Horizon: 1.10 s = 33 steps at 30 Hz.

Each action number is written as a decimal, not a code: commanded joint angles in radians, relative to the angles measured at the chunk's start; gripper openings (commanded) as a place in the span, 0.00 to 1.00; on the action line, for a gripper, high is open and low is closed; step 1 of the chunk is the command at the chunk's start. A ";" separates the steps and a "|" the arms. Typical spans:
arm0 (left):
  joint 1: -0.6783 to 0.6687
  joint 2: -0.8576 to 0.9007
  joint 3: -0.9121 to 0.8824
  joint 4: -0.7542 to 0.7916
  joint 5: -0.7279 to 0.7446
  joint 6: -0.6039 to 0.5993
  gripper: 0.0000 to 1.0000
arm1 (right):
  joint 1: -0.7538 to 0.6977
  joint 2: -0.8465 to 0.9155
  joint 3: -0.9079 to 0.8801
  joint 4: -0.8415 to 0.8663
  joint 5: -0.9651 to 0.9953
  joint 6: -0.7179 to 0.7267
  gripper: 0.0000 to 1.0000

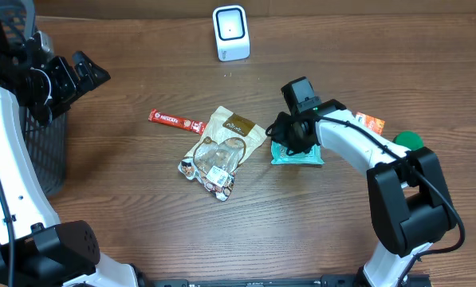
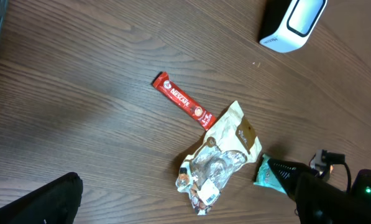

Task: Scan the item barcode
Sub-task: 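Lower the right gripper onto the light-blue Zappy wipes packet and grasp it, then lift the wipes packet off the table with the right gripper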

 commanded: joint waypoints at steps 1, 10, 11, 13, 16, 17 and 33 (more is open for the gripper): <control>-0.006 0.001 -0.002 0.002 0.000 -0.006 1.00 | 0.010 -0.021 -0.028 -0.068 -0.003 0.026 0.36; -0.006 0.001 -0.002 0.002 0.000 -0.006 1.00 | 0.010 -0.021 -0.028 -0.311 0.017 -0.154 0.43; -0.006 0.001 -0.002 0.002 0.000 -0.006 1.00 | 0.010 -0.021 -0.028 -0.342 0.036 -0.200 0.45; -0.006 0.001 -0.002 0.002 0.000 -0.006 1.00 | 0.010 -0.021 -0.028 -0.387 0.084 -0.239 0.46; -0.006 0.001 -0.002 0.002 0.000 -0.006 0.99 | -0.001 -0.021 -0.023 -0.431 0.153 -0.249 0.47; -0.006 0.001 -0.002 0.002 0.000 -0.006 1.00 | -0.004 -0.021 -0.019 -0.435 0.151 -0.253 0.47; -0.006 0.001 -0.002 0.002 0.000 -0.006 1.00 | -0.040 -0.021 0.222 -0.599 0.157 -0.458 0.52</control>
